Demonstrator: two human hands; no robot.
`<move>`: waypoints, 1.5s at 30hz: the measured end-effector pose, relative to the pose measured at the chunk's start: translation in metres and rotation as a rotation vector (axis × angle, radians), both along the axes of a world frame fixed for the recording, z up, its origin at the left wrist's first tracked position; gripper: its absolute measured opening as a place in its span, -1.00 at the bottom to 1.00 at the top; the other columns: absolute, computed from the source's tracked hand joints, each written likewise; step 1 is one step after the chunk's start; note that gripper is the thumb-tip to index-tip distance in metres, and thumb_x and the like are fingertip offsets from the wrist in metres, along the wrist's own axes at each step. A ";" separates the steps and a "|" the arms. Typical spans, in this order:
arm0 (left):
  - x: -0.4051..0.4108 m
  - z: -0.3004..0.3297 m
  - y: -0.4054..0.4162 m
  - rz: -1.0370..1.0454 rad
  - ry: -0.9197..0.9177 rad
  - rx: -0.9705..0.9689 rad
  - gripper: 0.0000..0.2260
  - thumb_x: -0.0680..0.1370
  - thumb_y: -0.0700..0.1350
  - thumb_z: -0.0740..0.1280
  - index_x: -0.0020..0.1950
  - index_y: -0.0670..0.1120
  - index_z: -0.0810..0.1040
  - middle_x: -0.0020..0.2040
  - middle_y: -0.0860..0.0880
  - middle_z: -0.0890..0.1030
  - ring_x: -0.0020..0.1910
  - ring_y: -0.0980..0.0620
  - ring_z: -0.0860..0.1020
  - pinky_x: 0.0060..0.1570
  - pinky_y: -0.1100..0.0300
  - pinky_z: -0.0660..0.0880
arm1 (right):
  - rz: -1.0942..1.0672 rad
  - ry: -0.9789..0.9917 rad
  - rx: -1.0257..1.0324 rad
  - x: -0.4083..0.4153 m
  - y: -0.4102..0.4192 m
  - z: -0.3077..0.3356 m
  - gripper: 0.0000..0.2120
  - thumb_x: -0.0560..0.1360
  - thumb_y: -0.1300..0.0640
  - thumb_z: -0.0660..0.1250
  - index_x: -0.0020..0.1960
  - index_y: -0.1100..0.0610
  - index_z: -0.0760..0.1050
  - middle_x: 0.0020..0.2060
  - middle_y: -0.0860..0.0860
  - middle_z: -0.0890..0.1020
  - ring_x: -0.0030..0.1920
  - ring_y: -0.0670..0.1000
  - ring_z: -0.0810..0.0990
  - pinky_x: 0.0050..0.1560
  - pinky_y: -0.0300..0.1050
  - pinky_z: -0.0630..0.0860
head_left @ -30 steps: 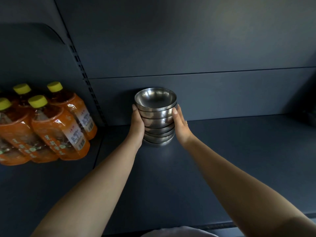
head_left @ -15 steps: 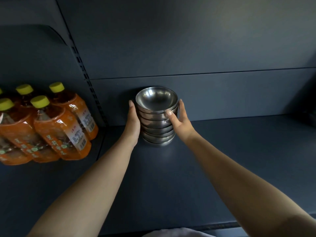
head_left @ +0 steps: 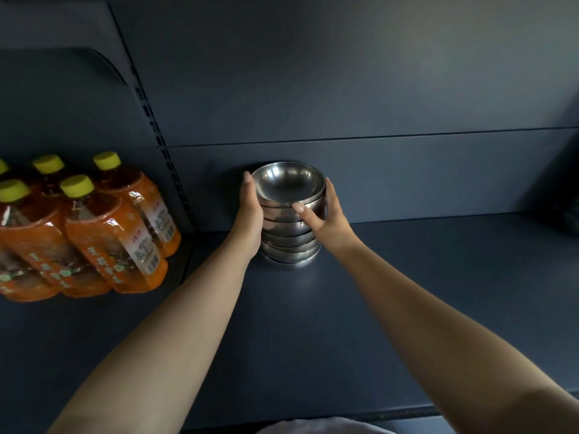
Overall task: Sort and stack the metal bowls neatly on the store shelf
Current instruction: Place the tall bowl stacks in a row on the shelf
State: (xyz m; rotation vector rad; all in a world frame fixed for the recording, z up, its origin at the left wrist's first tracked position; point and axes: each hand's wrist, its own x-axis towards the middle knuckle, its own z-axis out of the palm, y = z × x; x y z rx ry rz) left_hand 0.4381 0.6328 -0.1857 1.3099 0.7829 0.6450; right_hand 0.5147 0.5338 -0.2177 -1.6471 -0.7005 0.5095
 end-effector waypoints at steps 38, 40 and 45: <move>0.050 -0.021 -0.256 -0.999 0.046 -0.394 -0.38 0.51 0.38 -0.15 0.12 0.08 0.56 0.13 0.04 0.61 0.16 0.01 0.55 0.30 -0.02 0.40 | -0.719 0.459 0.201 -0.036 -0.289 0.007 -0.45 0.53 -0.29 0.05 0.48 -0.21 0.06 0.42 -0.15 0.31 0.34 -0.05 0.35 0.27 0.15 0.33; 0.054 -0.022 -0.293 -1.047 0.046 -0.394 -0.35 0.50 0.40 -0.15 0.21 0.06 0.53 0.19 -0.01 0.59 0.20 0.00 0.53 0.32 -0.03 0.38 | -0.762 0.445 0.189 -0.038 -0.326 0.008 -0.44 0.53 -0.30 0.05 0.48 -0.23 0.05 0.43 -0.13 0.28 0.29 -0.03 0.34 0.28 0.20 0.31; 0.061 -0.018 -0.382 -1.117 0.021 -0.452 -0.29 0.49 0.41 -0.13 0.31 -0.02 0.49 0.25 -0.11 0.56 0.24 -0.06 0.52 0.32 -0.09 0.36 | -0.824 0.438 0.129 -0.032 -0.414 0.011 -0.39 0.52 -0.30 0.07 0.50 -0.22 -0.03 0.49 -0.09 0.16 0.40 0.01 0.22 0.33 0.24 0.28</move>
